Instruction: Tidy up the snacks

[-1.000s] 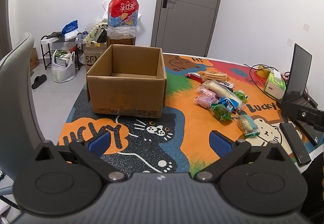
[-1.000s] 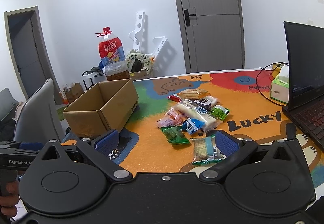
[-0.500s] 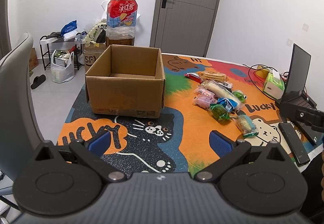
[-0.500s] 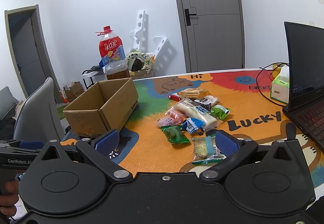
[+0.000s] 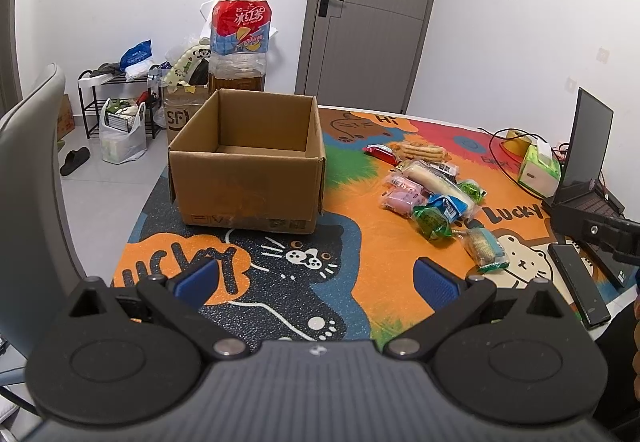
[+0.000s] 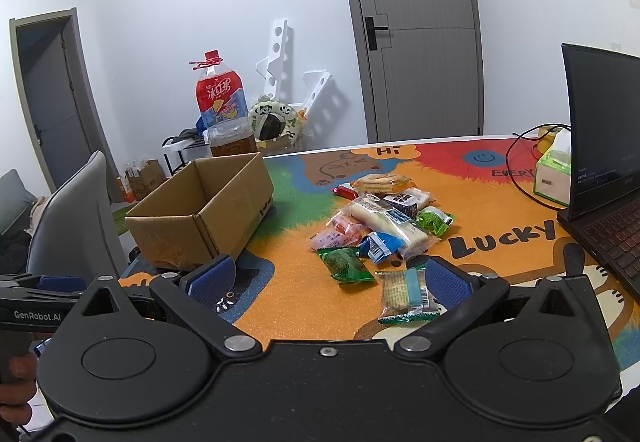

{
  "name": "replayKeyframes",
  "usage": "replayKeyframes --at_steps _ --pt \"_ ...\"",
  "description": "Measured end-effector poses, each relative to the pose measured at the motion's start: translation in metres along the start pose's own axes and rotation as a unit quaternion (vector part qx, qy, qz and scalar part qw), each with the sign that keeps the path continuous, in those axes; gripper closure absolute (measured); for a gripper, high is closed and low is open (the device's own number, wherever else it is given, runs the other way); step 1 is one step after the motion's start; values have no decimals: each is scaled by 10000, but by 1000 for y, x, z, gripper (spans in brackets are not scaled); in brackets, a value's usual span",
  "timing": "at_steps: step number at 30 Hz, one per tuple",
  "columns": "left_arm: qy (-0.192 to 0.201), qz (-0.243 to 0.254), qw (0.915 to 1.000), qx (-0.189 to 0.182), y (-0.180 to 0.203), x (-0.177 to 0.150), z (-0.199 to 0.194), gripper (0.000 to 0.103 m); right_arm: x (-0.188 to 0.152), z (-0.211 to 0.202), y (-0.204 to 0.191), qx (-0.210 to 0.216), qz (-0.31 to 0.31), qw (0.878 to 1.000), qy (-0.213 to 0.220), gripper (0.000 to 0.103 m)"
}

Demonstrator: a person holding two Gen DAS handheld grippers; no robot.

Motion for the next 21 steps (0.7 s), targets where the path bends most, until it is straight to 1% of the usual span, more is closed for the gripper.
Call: replayKeyframes --at_steps 11,17,21 --pt "-4 -33 10000 -27 3 -1 3 0 -6 6 1 -57 -55 9999 -130 0" --pt "-12 -30 10000 -56 5 -4 19 1 -14 17 7 -174 -82 9994 -277 0" --pt "-20 -39 9999 -139 7 -3 33 1 -19 29 14 -375 -115 9985 -389 0"
Point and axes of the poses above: each gripper's, at about its wrist camera, not at the fingertips, and z roughly the way its jaws point, y to its right, x to its top, the point moved 10 cm from there along z, roughly the way its jaws point, and after that the axes turned 3 degrees about -z, right-handed, at the moved point
